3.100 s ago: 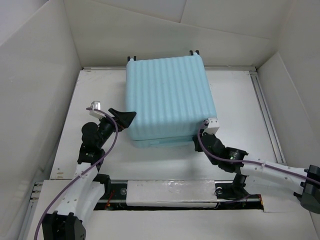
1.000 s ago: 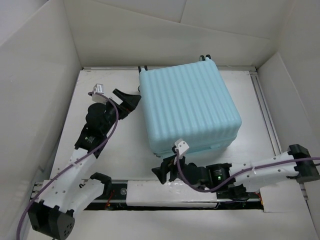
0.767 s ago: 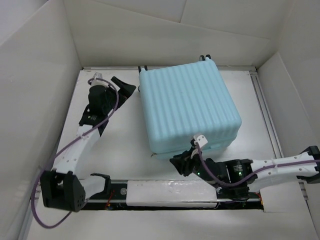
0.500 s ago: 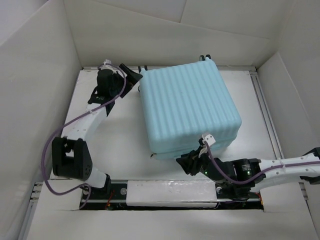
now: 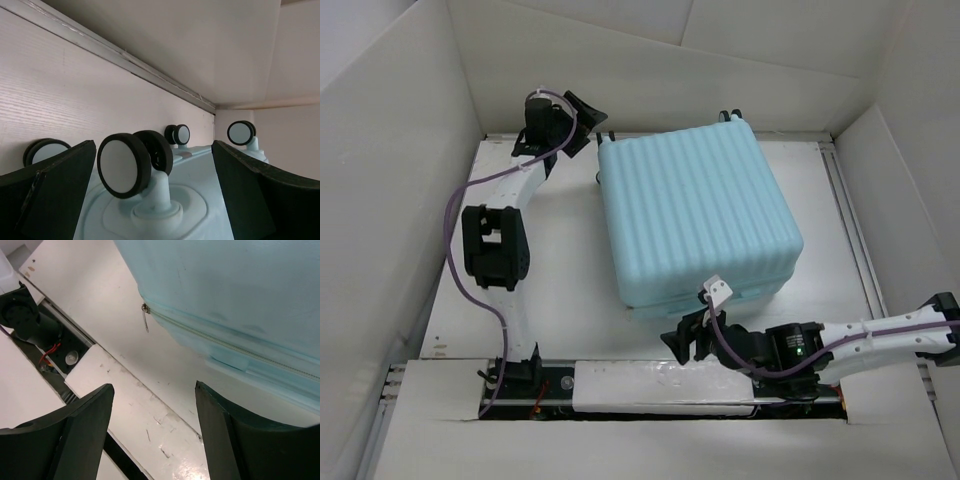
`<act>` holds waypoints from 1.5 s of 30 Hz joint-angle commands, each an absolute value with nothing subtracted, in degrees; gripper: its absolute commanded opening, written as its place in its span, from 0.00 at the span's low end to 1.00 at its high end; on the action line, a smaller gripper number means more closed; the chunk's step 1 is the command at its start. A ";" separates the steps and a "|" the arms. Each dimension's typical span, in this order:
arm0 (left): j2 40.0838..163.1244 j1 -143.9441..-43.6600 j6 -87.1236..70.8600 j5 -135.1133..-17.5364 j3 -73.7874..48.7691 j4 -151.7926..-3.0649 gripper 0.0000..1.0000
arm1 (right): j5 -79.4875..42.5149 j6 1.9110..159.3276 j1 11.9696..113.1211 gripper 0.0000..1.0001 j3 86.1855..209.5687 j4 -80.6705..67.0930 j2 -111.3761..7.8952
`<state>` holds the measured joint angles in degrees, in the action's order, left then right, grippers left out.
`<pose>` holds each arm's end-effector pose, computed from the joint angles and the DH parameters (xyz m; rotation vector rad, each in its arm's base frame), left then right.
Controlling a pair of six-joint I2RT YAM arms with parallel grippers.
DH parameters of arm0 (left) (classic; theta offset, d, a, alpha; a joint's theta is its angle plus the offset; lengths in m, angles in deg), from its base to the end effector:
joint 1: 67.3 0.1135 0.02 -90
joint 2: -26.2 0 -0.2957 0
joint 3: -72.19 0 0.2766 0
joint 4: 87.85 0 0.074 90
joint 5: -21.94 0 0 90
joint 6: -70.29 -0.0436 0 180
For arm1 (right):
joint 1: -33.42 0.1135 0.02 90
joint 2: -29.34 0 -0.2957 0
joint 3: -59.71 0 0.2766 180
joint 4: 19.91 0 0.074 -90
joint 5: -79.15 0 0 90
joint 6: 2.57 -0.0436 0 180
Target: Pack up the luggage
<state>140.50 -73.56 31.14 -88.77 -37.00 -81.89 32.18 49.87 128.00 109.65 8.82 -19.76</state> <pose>0.5250 -0.0731 0.3363 -0.4445 1.8177 -1.0252 0.0140 0.1983 0.2915 -0.5221 1.9274 0.7587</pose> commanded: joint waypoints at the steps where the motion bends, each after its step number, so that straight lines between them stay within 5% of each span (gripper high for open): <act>1: 142.38 -73.63 31.17 -92.75 -41.85 -81.04 1.00 | 32.48 50.53 128.43 0.72 109.42 5.62 -20.32; 18: 145.82 -75.04 37.58 -99.35 -37.55 -90.35 1.00 | 38.54 45.34 128.43 0.73 106.87 8.95 -16.90; 22: 145.82 -76.18 40.74 -99.88 -37.02 -93.34 0.95 | 39.08 41.30 125.88 0.61 107.40 16.69 -13.91; 26: 145.20 -76.18 45.58 -101.29 -32.11 -101.49 0.74 | 39.08 38.23 124.48 0.51 106.08 19.94 -10.30; 29: 143.98 -76.18 46.82 -101.29 -29.82 -103.79 0.27 | 40.92 32.35 124.47 0.46 104.06 25.04 -8.02; 30: 143.97 -76.18 46.82 -100.68 -29.03 -104.41 0.27 | 40.92 31.46 124.47 0.46 104.06 25.57 -8.01; 31: 143.28 -75.66 47.34 -100.67 -28.24 -105.03 0.07 | 40.92 30.49 123.95 0.45 103.28 26.18 -7.49; 32: 143.27 -75.65 47.35 -100.67 -27.45 -105.03 0.00 | 41.44 29.78 123.95 0.45 102.66 26.80 -7.49; 45: 128.00 -68.28 38.57 -96.72 -11.46 -100.56 0.00 | 22.48 63.42 97.68 0.38 107.03 -0.16 -18.20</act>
